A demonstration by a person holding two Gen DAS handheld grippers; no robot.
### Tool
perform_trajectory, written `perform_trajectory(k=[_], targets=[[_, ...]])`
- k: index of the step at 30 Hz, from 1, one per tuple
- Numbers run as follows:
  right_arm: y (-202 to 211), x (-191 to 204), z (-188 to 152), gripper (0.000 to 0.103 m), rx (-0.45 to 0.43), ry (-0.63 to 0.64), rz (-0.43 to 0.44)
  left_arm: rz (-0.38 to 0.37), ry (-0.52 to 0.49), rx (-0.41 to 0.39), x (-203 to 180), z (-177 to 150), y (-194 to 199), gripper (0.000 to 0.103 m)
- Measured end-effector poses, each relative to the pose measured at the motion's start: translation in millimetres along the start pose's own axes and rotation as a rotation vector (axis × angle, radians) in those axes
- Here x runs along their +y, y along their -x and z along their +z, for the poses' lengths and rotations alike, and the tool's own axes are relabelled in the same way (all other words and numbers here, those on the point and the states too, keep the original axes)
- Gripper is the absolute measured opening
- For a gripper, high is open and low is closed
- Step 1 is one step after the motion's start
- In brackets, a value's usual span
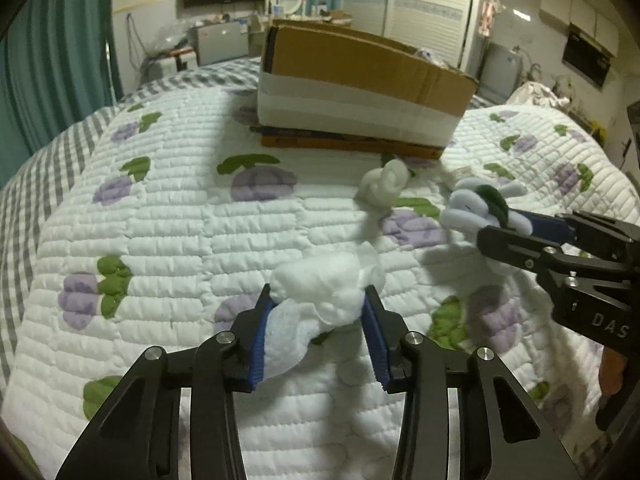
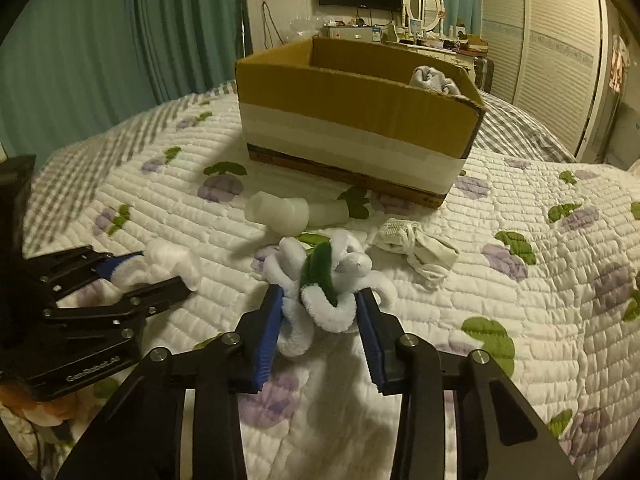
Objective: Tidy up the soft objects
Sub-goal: 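Grasp a white cloth with the left tool while the right tool grasps white hair ties, then carry the cloth and hair ties into the box and open both tools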
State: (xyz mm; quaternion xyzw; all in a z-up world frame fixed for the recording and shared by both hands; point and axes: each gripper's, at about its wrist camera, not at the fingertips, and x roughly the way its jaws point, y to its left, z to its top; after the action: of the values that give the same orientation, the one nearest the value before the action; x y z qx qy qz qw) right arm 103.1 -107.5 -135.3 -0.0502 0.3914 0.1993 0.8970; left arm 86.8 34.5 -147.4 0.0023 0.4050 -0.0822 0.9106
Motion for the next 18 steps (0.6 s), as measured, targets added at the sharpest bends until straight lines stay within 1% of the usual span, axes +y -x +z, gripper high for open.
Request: perform_trajectory(k=[5,12,15,18], targets=[[27.5,-1.5,-5.0,0.037,-0.03,0.004,-0.008,-0.02,0.016,-0.016,-5.9,1.8,17.3,0.04],[66.3,-4.5,-12.4,0.037,-0.068,-0.01,-0.018,-0.014,0.015,-0.047,-17.2,8.2,45.4,0.04],[82.9,-5.1,-6.7,0.037,-0.093,-0.004,-0.024,-0.019,0.024,-0.064,-19.6,17.4,59.5,0.04],[102.6,-6.7,6.8,0.037,-0.133,0.009,-0.033,-0.016,0.017,-0.097,-23.9,32.5,75.7,0.04]])
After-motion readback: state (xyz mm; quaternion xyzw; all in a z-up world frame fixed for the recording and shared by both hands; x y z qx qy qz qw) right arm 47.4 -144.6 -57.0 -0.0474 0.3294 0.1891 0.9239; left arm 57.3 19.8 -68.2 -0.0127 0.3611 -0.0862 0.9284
